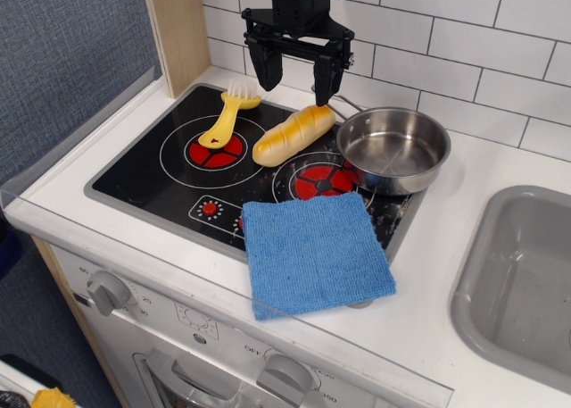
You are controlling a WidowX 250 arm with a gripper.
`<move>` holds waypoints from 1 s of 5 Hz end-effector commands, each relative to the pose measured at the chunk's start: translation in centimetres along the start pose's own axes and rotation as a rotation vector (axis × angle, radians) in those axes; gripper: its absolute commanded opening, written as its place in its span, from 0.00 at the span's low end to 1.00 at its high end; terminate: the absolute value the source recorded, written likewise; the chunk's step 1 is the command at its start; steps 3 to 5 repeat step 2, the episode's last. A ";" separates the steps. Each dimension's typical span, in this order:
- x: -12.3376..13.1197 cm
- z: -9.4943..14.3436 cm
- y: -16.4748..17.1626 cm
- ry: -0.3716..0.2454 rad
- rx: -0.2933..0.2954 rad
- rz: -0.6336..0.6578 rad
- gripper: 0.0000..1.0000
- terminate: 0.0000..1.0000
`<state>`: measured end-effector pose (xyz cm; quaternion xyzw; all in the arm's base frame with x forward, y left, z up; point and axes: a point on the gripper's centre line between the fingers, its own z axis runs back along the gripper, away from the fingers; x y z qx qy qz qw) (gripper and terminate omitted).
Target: Move the bread to the upper middle of cooktop
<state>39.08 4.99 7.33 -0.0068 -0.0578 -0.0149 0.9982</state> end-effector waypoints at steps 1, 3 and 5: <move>0.3 2.1 0.2 -0.051 0.008 -0.008 1.00 0.00; 0.3 2.1 0.2 -0.051 0.008 -0.008 1.00 1.00; 0.3 2.1 0.2 -0.051 0.008 -0.008 1.00 1.00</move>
